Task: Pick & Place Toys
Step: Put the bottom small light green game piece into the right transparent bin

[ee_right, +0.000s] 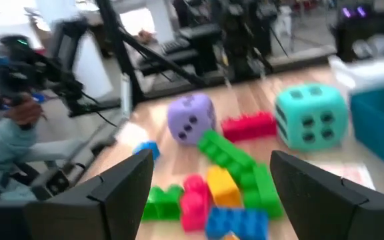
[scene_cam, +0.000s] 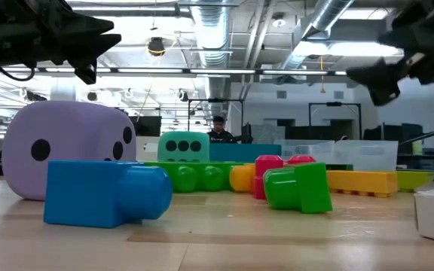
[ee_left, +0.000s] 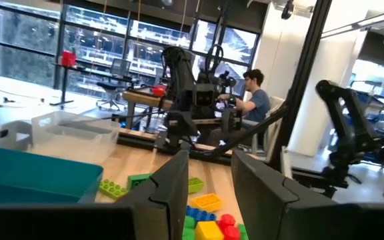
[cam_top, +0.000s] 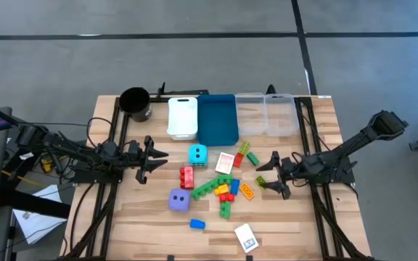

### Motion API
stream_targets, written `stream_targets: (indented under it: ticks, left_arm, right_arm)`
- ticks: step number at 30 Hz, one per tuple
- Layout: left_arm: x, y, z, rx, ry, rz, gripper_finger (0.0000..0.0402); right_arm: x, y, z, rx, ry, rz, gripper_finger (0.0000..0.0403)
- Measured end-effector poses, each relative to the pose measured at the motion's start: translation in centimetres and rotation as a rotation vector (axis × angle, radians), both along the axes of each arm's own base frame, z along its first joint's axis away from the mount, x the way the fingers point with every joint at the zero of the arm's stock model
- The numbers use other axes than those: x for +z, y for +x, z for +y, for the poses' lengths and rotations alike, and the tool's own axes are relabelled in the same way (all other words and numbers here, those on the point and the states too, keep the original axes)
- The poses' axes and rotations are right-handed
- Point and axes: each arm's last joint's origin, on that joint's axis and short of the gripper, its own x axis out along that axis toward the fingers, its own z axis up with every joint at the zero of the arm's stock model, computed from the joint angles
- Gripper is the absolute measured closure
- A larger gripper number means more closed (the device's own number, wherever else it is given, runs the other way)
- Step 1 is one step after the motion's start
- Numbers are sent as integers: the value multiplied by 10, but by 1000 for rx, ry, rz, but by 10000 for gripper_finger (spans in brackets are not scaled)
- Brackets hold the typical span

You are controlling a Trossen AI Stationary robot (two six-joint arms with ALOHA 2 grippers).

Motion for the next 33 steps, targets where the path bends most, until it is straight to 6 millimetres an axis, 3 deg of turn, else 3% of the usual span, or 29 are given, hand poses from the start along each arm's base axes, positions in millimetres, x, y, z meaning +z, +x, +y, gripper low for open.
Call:
stream_targets:
  ticks: [7,18,25,33]
  left_arm:
    - [0,0,2,83,46,8,293]
    - [-1,0,2,84,0,10,293]
    - [-1,0,2,82,-7,17,293]
    - [-2,0,2,81,-5,20,293]
  right_arm:
    - [5,9,9,-79,-24,78,108]
    - [22,63,36,-68,-222,205,108]
    - [14,79,41,-252,-147,389,108]
    - [6,70,38,-538,83,572,108]
